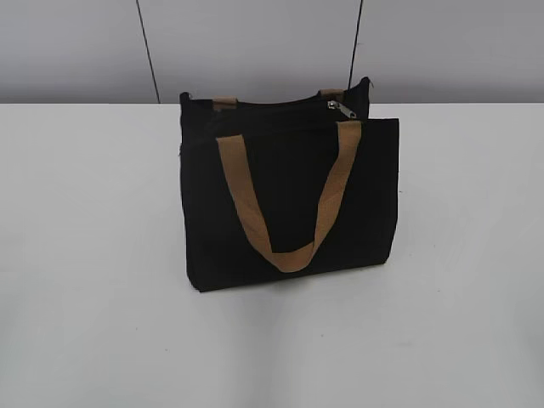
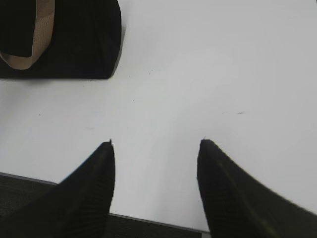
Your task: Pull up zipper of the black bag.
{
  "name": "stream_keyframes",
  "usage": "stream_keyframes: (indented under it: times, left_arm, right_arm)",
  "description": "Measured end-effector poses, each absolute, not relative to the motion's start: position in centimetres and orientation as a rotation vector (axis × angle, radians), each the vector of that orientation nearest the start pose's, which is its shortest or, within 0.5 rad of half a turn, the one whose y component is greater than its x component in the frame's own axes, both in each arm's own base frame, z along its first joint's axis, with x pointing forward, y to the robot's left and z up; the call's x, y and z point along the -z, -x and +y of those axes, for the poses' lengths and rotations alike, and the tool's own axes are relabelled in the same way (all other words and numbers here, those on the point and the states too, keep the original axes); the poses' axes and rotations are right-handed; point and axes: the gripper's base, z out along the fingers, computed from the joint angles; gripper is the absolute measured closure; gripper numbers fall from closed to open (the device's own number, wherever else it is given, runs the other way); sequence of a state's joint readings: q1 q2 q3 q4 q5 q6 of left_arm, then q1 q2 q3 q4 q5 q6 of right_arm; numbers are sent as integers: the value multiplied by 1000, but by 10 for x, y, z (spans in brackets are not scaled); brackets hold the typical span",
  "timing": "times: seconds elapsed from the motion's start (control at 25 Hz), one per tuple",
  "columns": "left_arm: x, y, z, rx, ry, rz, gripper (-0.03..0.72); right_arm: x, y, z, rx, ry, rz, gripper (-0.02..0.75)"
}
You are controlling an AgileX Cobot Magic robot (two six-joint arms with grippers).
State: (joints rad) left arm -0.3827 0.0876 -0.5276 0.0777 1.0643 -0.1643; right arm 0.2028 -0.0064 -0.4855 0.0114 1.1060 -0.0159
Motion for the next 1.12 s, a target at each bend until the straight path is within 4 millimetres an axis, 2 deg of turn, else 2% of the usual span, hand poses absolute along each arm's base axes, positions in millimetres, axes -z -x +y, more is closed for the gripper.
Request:
stream_keyframes:
  times: [0.2, 0.44, 0.76, 1.12]
  left_arm:
    - [-285, -5, 5, 217, -189, 2084, 340]
    - [-285, 8, 8, 137, -27, 2014, 346]
    - [-285, 10, 6, 10, 172, 2000, 391]
    - [-285, 10, 6, -6, 198, 1997, 421]
  right_arm:
    - [-270, 6, 0, -126, 230, 2087, 319]
    - [-270, 6, 0, -125, 230, 2086, 320]
    - [-270, 6, -1, -122, 228, 2083, 320]
    - [-270, 6, 0, -35, 73, 2091, 320]
